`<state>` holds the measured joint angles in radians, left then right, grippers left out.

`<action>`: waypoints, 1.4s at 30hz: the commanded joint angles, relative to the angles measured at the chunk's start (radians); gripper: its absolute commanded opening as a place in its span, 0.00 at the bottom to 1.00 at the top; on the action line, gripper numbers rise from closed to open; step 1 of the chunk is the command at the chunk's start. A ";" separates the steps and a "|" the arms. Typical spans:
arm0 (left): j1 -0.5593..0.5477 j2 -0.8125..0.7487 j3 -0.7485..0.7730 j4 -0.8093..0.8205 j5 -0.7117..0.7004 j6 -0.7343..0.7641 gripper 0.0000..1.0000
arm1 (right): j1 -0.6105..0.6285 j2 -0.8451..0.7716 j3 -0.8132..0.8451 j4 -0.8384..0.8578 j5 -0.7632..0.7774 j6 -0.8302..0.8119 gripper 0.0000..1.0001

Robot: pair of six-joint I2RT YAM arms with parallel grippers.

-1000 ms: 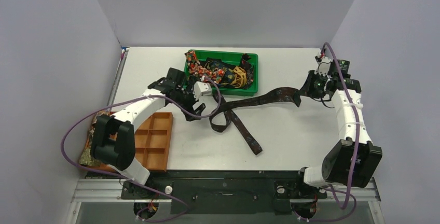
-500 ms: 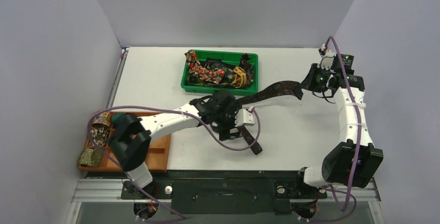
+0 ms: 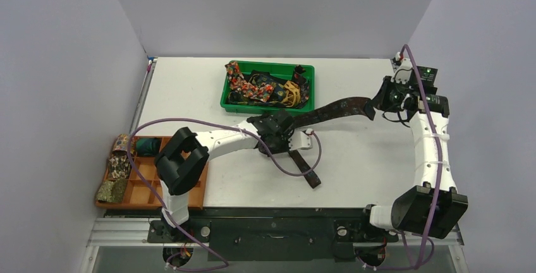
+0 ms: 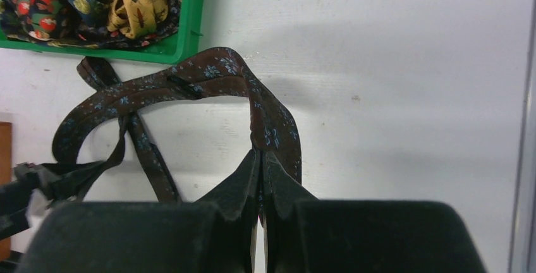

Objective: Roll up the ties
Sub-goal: Flatten out the tie at the center of the board.

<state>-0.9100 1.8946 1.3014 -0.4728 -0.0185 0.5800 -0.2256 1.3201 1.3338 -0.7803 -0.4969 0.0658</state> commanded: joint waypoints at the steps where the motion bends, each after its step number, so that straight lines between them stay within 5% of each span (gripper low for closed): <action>1: 0.013 -0.167 0.132 -0.337 0.359 0.129 0.00 | -0.037 -0.050 0.043 -0.044 0.092 -0.095 0.00; 4: 0.073 -0.313 0.200 -0.536 0.709 0.183 0.00 | -0.087 -0.052 0.063 -0.099 0.132 -0.167 0.00; 11: 0.425 -0.512 0.323 -0.726 0.906 0.241 0.00 | -0.125 0.060 -0.001 -0.090 0.265 -0.319 0.00; 15: 0.583 -0.439 0.313 -0.799 0.839 0.219 0.00 | -0.053 0.145 -0.039 -0.023 0.269 -0.285 0.00; 19: 0.695 -0.374 0.208 -0.587 0.715 0.173 0.00 | 0.017 0.180 -0.046 0.070 0.240 -0.210 0.00; 24: 0.785 -0.281 0.124 -0.502 0.611 0.306 0.03 | 0.055 0.221 -0.065 0.169 0.273 -0.193 0.00; 30: 0.797 -0.139 0.161 -0.565 0.463 0.493 0.08 | 0.078 0.297 -0.105 0.190 0.271 -0.203 0.00; 36: 0.778 -0.166 0.176 -0.533 0.484 0.525 0.57 | 0.084 0.315 -0.141 0.171 0.218 -0.205 0.00; 42: 0.548 -0.309 0.072 -0.382 0.540 0.495 0.63 | 0.083 0.323 -0.149 0.166 0.194 -0.187 0.00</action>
<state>-0.2024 1.7126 1.4101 -0.9791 0.4507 1.0649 -0.1440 1.6474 1.1824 -0.6395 -0.2756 -0.1406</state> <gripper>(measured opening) 0.629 0.002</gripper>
